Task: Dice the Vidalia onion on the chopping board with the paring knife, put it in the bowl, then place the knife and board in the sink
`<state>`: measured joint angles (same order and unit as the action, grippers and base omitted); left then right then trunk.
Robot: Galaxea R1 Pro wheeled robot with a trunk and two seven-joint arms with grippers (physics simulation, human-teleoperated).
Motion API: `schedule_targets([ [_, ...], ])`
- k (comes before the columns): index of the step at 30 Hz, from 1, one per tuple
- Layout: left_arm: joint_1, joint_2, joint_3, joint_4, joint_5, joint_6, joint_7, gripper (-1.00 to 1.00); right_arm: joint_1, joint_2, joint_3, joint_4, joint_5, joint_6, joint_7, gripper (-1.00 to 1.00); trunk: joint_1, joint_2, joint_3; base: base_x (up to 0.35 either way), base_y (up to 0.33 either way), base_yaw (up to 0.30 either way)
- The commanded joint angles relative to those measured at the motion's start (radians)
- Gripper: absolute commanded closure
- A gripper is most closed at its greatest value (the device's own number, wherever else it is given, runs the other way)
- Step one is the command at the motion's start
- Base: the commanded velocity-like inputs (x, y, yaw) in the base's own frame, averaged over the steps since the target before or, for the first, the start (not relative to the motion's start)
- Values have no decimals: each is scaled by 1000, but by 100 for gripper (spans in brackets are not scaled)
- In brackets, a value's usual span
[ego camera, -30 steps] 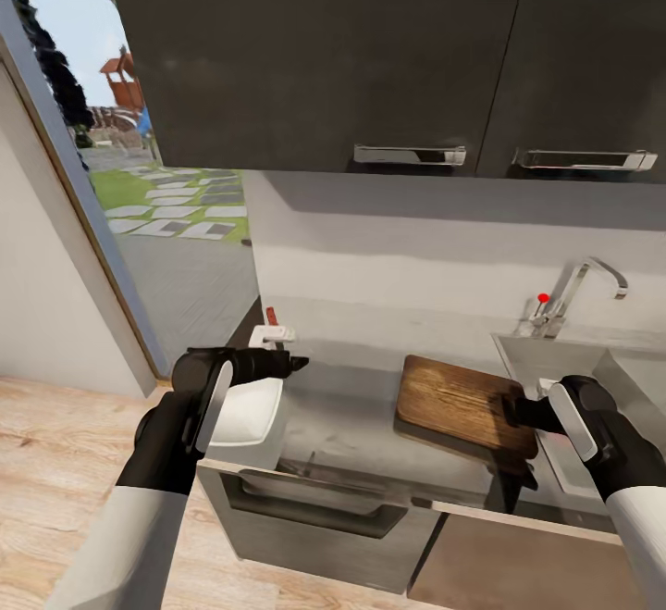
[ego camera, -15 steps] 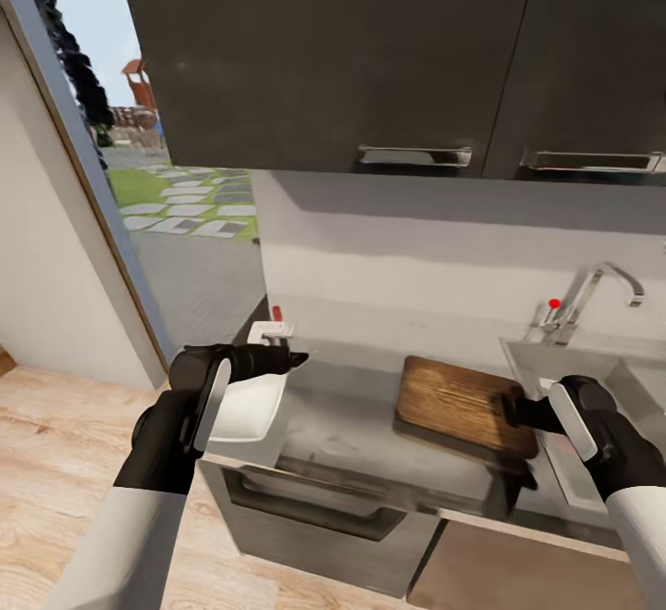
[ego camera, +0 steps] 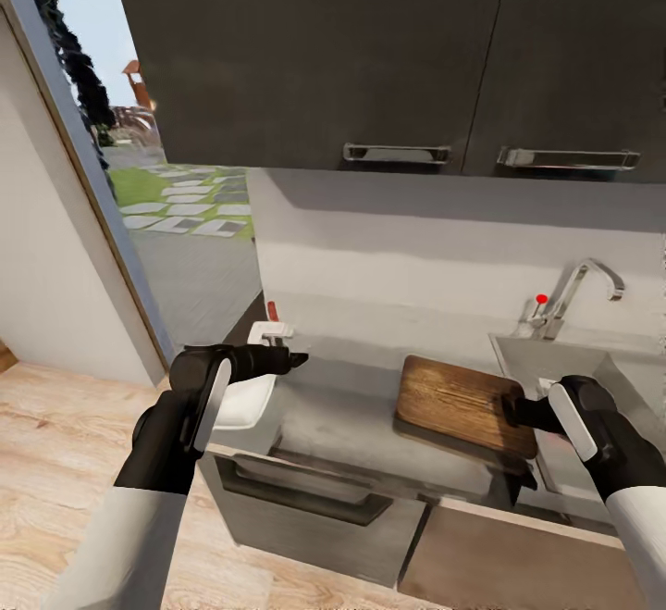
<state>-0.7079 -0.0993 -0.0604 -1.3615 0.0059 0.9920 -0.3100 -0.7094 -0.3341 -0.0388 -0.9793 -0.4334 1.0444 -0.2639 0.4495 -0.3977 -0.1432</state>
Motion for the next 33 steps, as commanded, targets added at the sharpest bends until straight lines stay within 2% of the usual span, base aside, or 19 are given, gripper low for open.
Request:
schedule_targets([
  [1,-1,0,1,-1,0,5,-1,-100,-1,0,0,-1,-13,3,-9,100,1,-2,-2,-45,-36,0],
  [12,-2,0,1,-1,0,5,-1,-100,-1,0,4,-1,-13,3,-9,100,1,-2,-2,-8,-6,0],
  [15,-1,0,1,-1,0,5,-1,-100,-1,0,65,-1,-14,3,-9,100,1,-2,-2,0,0,0],
  [19,-1,0,1,0,0,5,-1,-100,-1,0,87,-1,-14,3,-8,100,1,-2,-2,0,0,0],
  [33,-2,0,1,1,0,5,-1,-100,-1,0,89,-1,-14,3,-8,100,1,-2,-2,0,0,0],
])
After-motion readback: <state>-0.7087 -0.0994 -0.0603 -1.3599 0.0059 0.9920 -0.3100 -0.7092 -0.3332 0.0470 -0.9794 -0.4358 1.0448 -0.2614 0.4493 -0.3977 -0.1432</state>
